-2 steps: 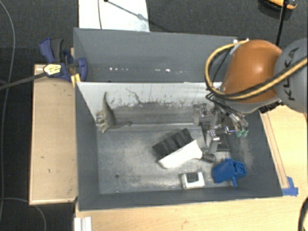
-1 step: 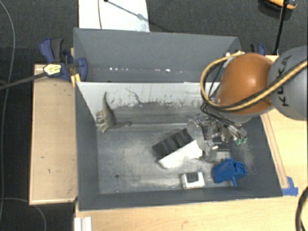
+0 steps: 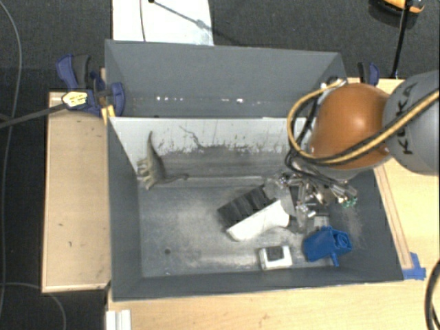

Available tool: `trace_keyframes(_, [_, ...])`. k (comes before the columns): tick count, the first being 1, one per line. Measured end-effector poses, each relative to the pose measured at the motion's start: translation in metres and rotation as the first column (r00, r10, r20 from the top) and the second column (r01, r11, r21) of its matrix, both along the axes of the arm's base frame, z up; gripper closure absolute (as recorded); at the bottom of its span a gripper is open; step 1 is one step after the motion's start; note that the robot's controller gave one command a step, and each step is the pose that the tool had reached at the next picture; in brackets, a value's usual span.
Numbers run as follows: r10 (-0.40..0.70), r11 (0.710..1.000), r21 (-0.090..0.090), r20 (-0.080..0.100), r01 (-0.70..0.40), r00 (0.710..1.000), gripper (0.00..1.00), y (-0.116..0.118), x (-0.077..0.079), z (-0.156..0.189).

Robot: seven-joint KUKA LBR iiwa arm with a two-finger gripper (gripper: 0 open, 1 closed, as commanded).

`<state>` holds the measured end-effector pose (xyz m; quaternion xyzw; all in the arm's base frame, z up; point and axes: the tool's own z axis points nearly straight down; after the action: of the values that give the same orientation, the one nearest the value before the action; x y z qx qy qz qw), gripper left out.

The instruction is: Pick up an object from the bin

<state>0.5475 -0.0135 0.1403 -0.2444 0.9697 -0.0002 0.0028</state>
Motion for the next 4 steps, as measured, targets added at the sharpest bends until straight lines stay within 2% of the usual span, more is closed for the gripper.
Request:
trace_keyframes(1, [0.09,0.996,-0.001,0.006,-0.09,0.996,0.0,0.013,0.0063,-0.0673])
trace_keyframes(2, [0.239,0.971,0.001,0.013,-0.239,0.971,1.0,0.0104,0.0043,-0.0659])
trace_keyframes(4, [0.238,0.971,0.002,0.014,-0.238,0.971,1.0,0.0105,0.0035,-0.0628])
